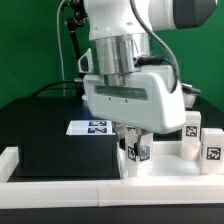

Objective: Assemble square table

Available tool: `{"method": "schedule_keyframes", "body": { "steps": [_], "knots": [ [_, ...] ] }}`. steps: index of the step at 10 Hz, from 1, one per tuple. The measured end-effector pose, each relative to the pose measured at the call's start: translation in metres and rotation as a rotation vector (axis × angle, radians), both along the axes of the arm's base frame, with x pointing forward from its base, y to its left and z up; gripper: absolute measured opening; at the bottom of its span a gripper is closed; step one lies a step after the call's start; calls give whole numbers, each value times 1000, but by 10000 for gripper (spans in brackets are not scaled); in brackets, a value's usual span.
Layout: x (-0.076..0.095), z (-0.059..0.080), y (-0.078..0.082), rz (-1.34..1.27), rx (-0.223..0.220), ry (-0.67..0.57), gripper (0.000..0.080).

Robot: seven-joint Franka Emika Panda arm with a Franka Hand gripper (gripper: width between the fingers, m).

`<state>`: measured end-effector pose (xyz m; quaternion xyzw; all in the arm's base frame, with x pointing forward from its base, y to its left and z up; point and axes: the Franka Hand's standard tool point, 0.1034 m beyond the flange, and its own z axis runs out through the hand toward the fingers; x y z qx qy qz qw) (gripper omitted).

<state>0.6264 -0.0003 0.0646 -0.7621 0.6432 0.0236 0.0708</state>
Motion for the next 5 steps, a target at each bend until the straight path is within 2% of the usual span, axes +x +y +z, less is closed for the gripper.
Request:
{"method": "schedule_keyframes", "body": {
  "steps": [2, 5],
  "knots": [
    [-1, 0, -3, -350, 129, 38, 294],
    [-2, 0, -4, -495, 142, 77, 294]
  ]
}}
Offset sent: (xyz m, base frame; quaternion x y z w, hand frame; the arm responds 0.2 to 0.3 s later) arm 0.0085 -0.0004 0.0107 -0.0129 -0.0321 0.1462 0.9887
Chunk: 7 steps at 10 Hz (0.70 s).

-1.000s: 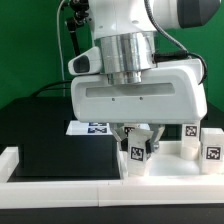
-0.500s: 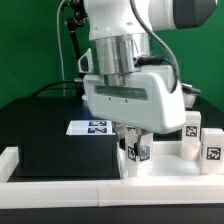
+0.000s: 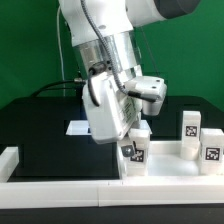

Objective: Assemble square table

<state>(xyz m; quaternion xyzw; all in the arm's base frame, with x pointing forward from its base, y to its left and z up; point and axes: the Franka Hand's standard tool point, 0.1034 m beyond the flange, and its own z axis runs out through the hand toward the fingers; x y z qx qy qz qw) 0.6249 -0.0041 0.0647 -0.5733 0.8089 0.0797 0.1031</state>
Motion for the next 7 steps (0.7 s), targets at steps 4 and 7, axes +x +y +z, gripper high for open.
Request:
{"method": "schedule_keyframes", "body": {
  "steps": [4, 7],
  "knots": [
    [4, 0, 10, 424, -136, -103, 617],
    [4, -1, 8, 650, -165, -148, 644]
  ]
}}
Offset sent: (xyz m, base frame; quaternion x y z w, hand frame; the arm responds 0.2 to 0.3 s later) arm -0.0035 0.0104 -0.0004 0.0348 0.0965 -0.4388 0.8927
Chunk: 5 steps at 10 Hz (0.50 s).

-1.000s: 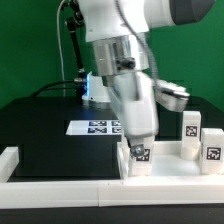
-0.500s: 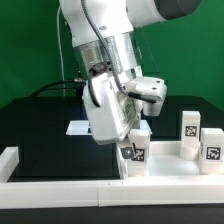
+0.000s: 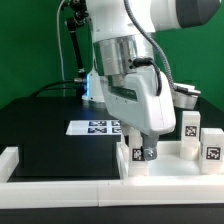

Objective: Assemble square table

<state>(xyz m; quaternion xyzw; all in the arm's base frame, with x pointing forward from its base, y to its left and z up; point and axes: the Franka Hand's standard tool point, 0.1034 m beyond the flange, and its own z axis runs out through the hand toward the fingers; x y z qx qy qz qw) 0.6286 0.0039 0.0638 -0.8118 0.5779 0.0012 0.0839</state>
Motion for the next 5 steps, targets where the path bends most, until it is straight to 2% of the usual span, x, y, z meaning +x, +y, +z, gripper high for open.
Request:
{"method": "schedule_keyframes", "body": {
  "steps": [1, 2, 4, 5],
  "knots": [
    [2, 0, -1, 156, -33, -39, 648],
    [4, -2, -2, 352, -96, -102, 649],
    [3, -3, 3, 763, -181, -131, 649],
    [3, -3, 6, 782, -183, -132, 649]
  ]
}}
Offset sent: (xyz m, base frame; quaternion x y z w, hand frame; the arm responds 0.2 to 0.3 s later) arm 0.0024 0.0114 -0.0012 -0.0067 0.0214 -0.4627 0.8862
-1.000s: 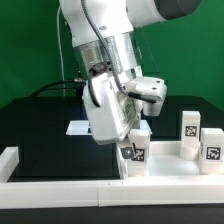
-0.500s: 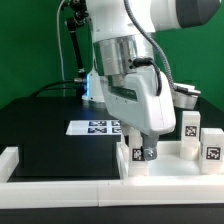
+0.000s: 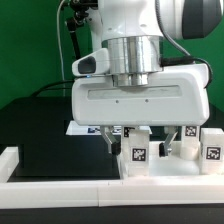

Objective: Assemble square table

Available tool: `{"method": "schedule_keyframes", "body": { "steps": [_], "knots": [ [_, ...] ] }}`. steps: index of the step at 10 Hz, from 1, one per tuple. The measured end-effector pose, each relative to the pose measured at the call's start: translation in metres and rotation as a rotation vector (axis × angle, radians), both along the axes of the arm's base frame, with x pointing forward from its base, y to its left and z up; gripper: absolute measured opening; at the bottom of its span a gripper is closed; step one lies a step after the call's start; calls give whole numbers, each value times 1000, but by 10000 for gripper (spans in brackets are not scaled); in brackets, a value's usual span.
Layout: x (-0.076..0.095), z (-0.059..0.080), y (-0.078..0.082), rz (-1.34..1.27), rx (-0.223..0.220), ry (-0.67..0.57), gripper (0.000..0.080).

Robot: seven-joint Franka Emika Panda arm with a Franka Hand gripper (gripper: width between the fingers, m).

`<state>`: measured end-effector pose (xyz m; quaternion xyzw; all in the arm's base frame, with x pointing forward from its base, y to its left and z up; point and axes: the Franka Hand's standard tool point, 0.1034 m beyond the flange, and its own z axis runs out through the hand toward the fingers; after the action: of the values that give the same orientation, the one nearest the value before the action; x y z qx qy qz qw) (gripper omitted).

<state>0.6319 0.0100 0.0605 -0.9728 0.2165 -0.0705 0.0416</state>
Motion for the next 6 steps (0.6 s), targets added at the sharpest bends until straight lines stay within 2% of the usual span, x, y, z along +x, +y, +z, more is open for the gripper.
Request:
{"method": "schedule_keyframes", "body": {
  "steps": [2, 3, 4, 5, 6],
  "knots": [
    [0, 0, -1, -27, 4, 2, 621],
    [0, 0, -1, -38, 6, 2, 449],
    [-1, -1, -2, -115, 19, 9, 449],
    [-3, -3, -7, -195, 25, 17, 291],
    [-3, -3, -7, -231, 30, 19, 287]
  ]
}}
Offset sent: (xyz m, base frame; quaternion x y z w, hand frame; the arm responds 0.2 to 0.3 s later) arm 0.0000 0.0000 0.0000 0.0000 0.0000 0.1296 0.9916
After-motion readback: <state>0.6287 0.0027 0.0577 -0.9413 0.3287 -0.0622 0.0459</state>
